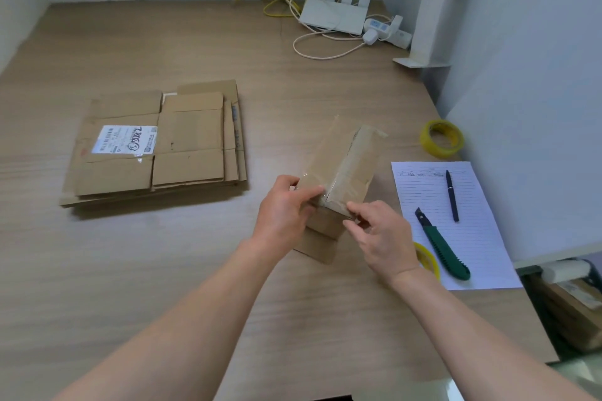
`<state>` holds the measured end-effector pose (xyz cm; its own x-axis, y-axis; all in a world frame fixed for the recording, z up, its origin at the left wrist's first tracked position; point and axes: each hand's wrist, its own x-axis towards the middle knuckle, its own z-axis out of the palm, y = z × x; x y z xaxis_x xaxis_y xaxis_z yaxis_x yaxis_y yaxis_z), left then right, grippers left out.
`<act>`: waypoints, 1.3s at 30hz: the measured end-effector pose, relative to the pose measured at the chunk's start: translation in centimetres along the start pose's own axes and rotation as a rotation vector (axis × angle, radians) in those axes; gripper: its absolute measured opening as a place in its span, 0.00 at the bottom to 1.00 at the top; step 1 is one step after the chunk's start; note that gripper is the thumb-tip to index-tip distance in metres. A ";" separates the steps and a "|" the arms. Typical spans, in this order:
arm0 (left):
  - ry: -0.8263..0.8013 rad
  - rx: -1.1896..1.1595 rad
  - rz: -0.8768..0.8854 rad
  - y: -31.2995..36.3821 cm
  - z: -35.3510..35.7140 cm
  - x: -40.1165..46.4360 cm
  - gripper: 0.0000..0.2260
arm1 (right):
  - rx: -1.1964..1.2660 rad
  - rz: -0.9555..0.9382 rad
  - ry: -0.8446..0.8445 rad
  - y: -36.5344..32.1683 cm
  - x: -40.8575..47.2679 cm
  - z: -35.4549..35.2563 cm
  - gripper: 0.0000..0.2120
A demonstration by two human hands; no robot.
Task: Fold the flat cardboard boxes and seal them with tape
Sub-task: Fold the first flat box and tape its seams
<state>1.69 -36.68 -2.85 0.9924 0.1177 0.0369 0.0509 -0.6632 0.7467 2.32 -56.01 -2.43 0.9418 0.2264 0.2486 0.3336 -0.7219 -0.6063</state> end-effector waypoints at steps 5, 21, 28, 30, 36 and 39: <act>-0.070 -0.102 0.023 -0.9 -0.9 0.1 0.18 | 0.251 0.116 -0.057 0.9 0.5 -0.2 0.14; -0.158 -0.613 -0.358 -0.6 -2.6 1.4 0.23 | 0.619 0.542 0.037 0.3 0.2 -1.0 0.17; -0.285 -0.569 -0.408 1.3 -1.5 3.3 0.15 | 0.806 0.848 -0.027 -1.4 2.8 0.0 0.16; -0.258 -0.660 -0.383 1.3 -2.2 3.4 0.15 | 1.011 0.854 0.070 -2.1 3.1 -0.6 0.21; -0.203 -0.919 -0.307 1.4 -4.8 2.1 0.13 | 1.369 0.791 0.268 -2.1 2.3 -3.5 0.25; -0.296 -0.942 -0.436 1.0 -4.6 0.8 0.16 | 1.257 0.820 0.229 -2.0 1.5 -2.9 0.27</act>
<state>2.04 -33.85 0.92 0.9040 -0.0609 -0.4233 0.4247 0.2431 0.8721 2.93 -56.16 1.33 0.8921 -0.1371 -0.4305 -0.3337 0.4425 -0.8324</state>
